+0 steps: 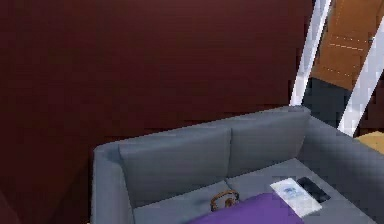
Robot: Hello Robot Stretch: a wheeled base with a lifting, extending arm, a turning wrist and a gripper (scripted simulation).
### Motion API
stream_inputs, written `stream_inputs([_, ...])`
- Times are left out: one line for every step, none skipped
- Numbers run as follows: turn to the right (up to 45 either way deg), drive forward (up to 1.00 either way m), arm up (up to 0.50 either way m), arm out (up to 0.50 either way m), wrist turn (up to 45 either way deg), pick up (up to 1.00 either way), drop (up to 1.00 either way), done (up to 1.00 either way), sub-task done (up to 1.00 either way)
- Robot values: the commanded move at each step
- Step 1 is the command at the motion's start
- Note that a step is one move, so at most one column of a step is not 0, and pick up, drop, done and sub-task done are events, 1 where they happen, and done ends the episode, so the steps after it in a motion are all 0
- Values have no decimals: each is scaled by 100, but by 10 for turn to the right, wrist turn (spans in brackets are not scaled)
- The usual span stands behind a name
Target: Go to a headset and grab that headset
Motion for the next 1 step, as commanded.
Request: stream_inputs([-450,0,0,0,0,0,0,0,0])
